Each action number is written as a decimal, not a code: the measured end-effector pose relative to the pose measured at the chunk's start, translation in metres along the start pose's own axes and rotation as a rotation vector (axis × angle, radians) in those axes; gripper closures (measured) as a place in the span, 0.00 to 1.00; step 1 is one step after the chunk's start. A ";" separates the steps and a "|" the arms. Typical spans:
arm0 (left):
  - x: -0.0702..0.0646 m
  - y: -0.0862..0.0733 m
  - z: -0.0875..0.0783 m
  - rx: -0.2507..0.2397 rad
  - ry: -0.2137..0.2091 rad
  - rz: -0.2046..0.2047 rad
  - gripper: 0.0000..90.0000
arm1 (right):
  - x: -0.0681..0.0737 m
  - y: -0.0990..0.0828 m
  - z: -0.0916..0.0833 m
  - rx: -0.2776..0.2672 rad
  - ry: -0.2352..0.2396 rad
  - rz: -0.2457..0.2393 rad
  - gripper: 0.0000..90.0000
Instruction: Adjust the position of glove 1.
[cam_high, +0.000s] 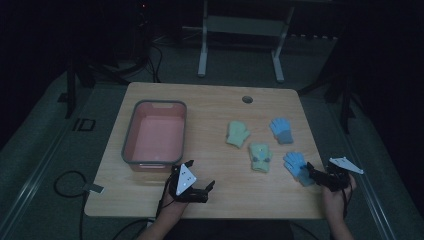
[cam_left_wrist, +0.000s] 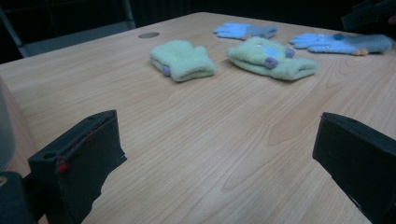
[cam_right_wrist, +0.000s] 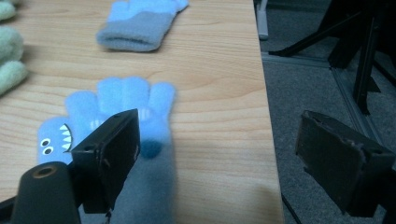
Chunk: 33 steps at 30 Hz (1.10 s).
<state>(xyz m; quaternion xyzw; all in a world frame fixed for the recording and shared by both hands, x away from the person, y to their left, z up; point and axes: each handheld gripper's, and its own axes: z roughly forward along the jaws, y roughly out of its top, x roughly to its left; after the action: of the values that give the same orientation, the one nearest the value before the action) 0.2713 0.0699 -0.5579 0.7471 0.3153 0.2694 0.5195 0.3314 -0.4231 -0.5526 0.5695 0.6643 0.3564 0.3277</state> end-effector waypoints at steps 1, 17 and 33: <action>0.000 0.000 0.000 0.002 -0.001 0.003 0.01 | 0.000 0.000 0.000 0.000 -0.007 0.002 0.16; 0.000 0.000 0.001 0.004 -0.016 0.009 0.01 | 0.004 0.001 0.002 0.018 -0.039 -0.028 0.15; 0.001 0.000 0.000 -0.001 -0.017 0.000 0.01 | 0.001 0.001 0.004 0.072 -0.036 0.017 0.17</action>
<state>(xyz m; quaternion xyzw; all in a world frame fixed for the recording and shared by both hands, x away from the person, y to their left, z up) 0.2722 0.0704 -0.5579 0.7492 0.3108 0.2632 0.5224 0.3354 -0.4215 -0.5536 0.5929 0.6658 0.3247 0.3160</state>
